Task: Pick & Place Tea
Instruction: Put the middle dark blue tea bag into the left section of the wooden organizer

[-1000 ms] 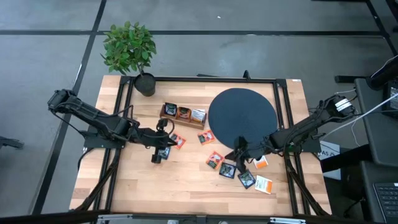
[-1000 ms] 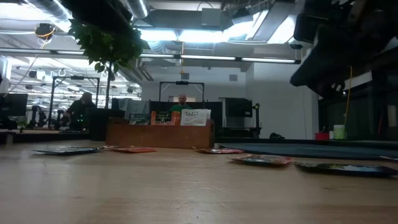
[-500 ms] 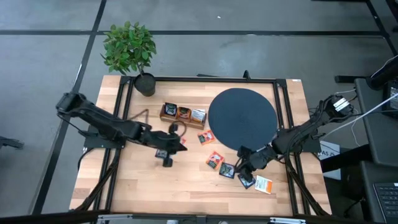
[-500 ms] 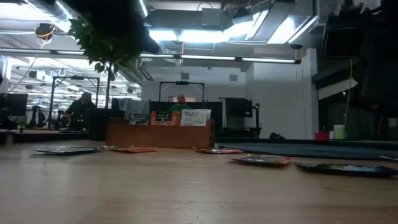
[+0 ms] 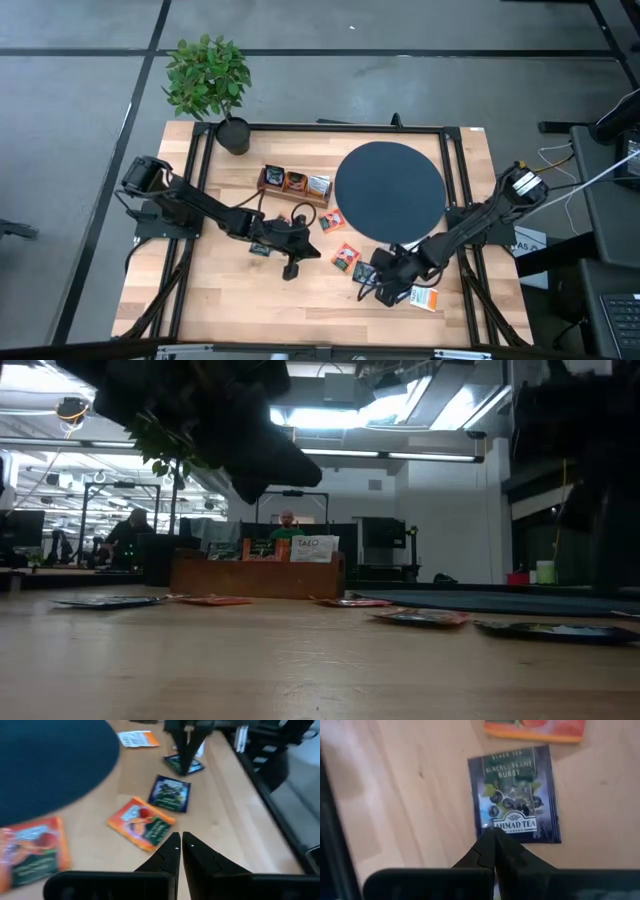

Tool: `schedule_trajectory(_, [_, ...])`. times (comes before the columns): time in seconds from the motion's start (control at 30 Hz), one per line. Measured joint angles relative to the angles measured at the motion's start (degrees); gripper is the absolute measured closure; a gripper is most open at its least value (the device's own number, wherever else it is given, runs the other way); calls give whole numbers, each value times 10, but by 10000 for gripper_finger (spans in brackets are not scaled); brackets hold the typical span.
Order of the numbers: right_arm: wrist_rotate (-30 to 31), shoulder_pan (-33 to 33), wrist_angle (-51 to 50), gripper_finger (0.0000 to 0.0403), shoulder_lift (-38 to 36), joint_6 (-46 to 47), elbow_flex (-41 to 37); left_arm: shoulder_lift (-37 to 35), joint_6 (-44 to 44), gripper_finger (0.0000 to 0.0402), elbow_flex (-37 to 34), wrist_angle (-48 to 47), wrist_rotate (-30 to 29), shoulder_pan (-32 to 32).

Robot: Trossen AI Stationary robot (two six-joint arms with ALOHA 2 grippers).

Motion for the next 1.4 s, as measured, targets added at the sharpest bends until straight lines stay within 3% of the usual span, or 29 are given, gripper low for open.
schedule_trajectory(0.23, [-13,0,1,401,46,8,1,33,-54,382,0,29,9,-5])
schedule_trajectory(0.53, [0,0,12,401,58,6,2,42,-60,381,0,34,5,-11])
schedule_trajectory(0.73, [4,0,34,401,60,3,0,41,-157,377,1,46,-23,-7])
schedule_trajectory(1.2, [23,-20,73,401,69,-27,-1,44,-266,265,1,72,-19,-3])
schedule_trajectory(1.4, [-5,-37,140,401,102,-64,2,88,-296,232,18,70,-8,-7])
